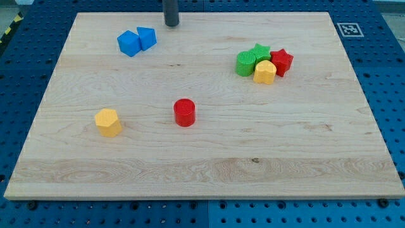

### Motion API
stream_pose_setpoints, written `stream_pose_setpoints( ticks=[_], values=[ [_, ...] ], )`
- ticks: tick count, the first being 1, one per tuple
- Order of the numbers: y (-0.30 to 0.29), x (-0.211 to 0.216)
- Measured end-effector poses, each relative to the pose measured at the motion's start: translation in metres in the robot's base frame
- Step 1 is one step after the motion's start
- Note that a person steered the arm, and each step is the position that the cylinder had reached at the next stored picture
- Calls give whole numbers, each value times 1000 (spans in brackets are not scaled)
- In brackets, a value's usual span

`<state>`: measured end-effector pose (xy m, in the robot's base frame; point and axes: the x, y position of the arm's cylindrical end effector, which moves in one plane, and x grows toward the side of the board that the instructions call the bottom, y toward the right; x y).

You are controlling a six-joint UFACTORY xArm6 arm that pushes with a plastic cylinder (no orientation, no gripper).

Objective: Move your arm closer to the blue blocks

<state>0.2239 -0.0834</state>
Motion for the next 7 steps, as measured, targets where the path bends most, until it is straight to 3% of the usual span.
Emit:
stream_pose_setpoints(
  ticks=[3,7],
  values=[
    [-82,-17],
    [-82,-4]
  ],
)
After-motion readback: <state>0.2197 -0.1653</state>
